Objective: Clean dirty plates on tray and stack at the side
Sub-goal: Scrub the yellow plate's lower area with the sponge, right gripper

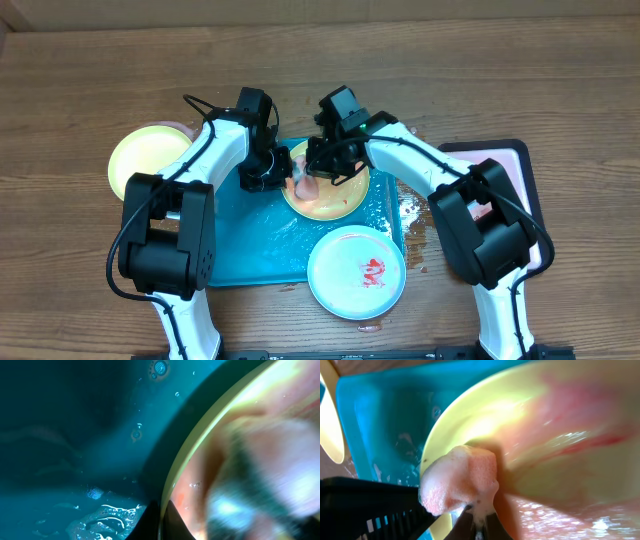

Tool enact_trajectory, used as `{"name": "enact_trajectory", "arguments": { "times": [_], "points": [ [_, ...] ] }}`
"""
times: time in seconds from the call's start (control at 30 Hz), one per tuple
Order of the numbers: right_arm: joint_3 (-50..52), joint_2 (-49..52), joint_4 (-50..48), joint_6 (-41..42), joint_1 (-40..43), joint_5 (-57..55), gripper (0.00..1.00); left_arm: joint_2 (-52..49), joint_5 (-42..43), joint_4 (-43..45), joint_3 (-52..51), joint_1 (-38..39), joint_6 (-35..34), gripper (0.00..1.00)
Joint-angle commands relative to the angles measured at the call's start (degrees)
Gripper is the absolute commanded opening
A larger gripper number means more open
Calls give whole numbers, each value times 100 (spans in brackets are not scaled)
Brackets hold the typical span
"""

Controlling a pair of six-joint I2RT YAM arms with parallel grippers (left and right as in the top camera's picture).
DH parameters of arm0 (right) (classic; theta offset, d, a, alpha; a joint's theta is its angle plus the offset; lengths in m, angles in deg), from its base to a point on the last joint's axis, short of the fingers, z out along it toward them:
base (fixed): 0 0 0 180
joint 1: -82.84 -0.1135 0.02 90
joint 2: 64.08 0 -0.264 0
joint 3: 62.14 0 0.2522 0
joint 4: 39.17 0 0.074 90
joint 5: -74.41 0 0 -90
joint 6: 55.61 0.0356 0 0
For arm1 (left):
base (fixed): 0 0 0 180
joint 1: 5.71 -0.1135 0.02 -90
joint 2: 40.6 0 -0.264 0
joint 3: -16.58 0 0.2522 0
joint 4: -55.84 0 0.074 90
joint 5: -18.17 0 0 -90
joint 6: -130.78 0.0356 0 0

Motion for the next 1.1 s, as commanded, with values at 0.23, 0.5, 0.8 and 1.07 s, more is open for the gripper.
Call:
{"name": "enact_trajectory", "arguments": {
  "times": [0.23,0.5,0.8,1.07],
  "points": [
    [9,186,-103,625,337,-562,4,-103,-157,-96,-61,-22,109,4],
    [9,739,35,643,562,-306,4,-103,-157,-101,-61,-22,107,4],
    [7,739,608,898,1097,-833,4,-103,-160,-105,-61,-22,107,4],
    [7,739,1029,658,1515,-975,4,-103,-162,-98,-61,-24,85,4]
  ]
}}
